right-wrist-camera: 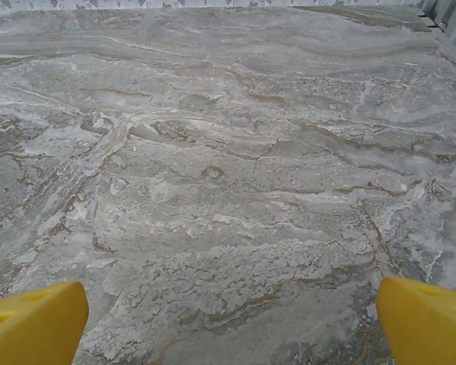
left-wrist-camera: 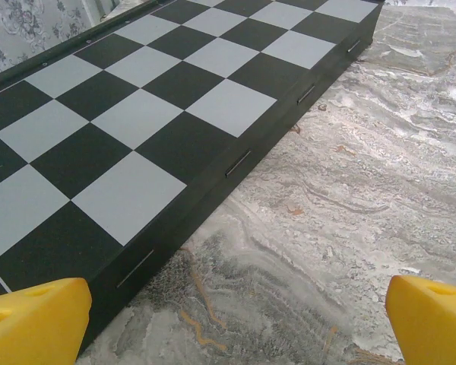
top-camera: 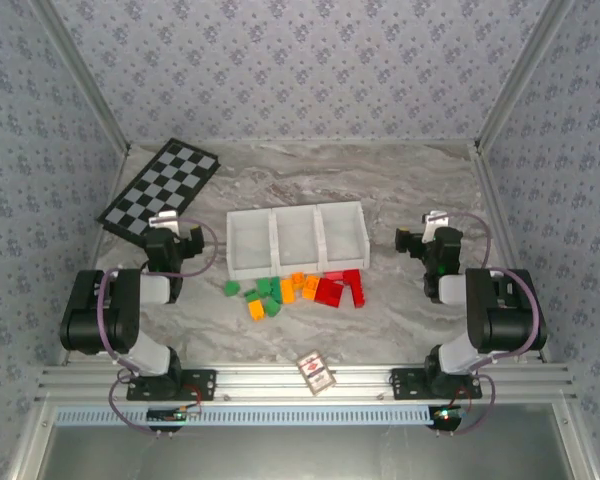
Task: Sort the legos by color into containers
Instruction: Pick up the lego from the bottom-center of the table.
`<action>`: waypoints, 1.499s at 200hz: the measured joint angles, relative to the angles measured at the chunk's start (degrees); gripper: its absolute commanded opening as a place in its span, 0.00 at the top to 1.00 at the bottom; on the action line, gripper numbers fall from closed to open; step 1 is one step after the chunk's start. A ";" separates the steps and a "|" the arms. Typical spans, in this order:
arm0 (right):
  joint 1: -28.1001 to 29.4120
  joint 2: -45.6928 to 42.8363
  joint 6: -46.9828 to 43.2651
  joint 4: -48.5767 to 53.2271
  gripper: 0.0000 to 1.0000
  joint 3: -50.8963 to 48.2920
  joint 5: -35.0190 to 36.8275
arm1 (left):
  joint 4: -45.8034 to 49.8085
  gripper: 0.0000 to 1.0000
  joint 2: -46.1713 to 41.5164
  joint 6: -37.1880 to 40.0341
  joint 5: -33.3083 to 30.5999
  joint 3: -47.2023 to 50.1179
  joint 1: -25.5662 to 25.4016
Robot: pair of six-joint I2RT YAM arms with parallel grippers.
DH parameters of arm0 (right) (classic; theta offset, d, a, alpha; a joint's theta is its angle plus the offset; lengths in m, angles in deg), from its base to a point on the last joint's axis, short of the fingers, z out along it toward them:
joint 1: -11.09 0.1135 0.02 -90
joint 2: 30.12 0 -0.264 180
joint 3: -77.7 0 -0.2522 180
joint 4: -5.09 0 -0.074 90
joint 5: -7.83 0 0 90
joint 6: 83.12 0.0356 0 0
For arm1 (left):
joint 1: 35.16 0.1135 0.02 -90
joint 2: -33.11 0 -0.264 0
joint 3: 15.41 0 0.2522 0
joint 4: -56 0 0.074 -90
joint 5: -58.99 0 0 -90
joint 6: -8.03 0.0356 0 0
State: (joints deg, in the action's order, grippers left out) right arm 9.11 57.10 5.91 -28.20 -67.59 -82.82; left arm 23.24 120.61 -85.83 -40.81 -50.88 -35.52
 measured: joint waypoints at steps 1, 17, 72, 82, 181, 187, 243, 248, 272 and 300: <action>0.02 0.00 0.00 0.00 0.00 0.00 0.00 | 0.00 0.00 0.00 0.02 0.00 0.00 0.00; 0.15 0.00 -0.07 -0.02 0.00 0.00 0.00 | 0.00 0.00 0.00 0.00 0.00 0.00 0.00; 0.13 0.02 -0.15 -0.42 0.00 0.00 -0.02 | 0.00 0.00 0.00 0.00 0.00 0.00 0.00; 0.07 0.02 -0.15 -0.42 0.00 0.00 -0.11 | 0.00 0.00 0.00 0.02 0.00 0.00 0.00; -0.79 0.02 -0.11 -0.39 0.00 0.00 -0.28 | 0.00 0.00 0.00 0.00 0.00 0.00 0.00; -0.79 0.02 -0.11 -0.42 0.00 0.00 -0.28 | 0.00 0.00 0.00 0.00 0.00 0.00 0.00; 1.88 -18.14 7.89 17.16 0.00 1.95 12.37 | 16.83 0.00 -12.31 0.98 -2.51 -3.65 -5.66; 0.74 -22.34 10.62 21.11 0.00 3.28 12.28 | 20.11 0.00 -15.28 -0.20 -2.91 -5.27 -6.49; -5.73 -37.11 21.35 37.35 0.00 12.26 8.79 | 33.48 0.00 -28.57 -7.23 -4.63 -13.14 -7.26; -7.10 -44.68 27.28 56.61 0.00 23.17 -2.10 | 48.48 0.00 -42.29 -15.52 -4.13 -17.27 -7.17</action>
State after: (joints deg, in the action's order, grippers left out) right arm 2.01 12.43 33.19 28.41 -44.43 -84.92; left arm 71.72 78.32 -101.35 -44.94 -68.15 -42.69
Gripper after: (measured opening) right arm 0.997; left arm 0.997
